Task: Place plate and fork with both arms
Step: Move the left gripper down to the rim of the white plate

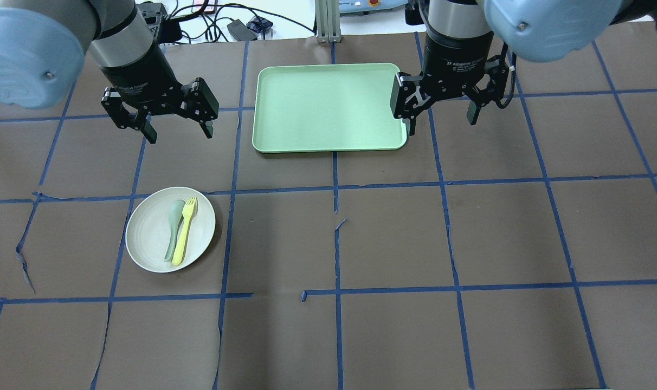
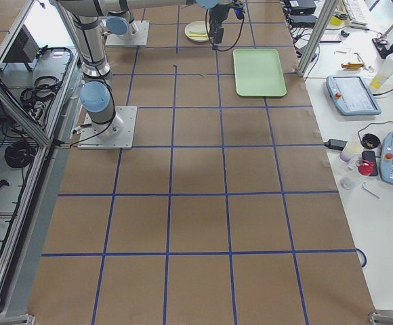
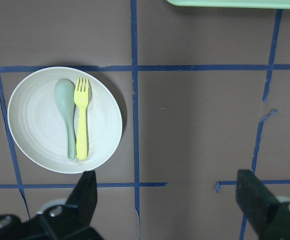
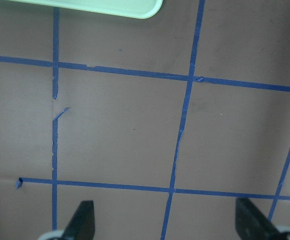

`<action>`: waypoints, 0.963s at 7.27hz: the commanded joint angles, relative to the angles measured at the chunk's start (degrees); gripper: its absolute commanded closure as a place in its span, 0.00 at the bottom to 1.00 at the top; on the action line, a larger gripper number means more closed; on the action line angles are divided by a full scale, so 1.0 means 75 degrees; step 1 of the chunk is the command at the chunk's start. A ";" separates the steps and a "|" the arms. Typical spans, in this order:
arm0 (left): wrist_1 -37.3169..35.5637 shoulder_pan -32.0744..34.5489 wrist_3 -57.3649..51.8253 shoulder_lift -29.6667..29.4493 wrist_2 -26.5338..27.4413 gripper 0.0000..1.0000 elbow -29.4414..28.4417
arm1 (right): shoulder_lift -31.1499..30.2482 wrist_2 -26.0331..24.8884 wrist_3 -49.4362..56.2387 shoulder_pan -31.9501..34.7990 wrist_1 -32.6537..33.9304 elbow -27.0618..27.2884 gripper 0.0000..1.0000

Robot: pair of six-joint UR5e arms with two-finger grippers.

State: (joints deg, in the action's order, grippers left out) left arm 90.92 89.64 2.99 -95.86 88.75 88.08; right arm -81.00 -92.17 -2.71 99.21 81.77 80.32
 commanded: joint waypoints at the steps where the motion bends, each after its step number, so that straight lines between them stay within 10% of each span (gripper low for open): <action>1: 0.0030 -0.0417 -0.0012 0.0078 0.0514 0.00 0.0219 | 0.0030 0.0008 -0.0001 0.0003 0.0008 0.0036 0.00; 7: -0.1793 -0.2787 -0.1324 -0.0260 0.0272 0.00 0.1961 | 0.0042 0.0020 -0.0107 0.0003 0.0078 0.0188 0.00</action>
State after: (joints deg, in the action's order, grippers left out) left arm 82.65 70.73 -5.97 -96.92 91.25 98.42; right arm -80.68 -92.00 -3.42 99.23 82.35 81.56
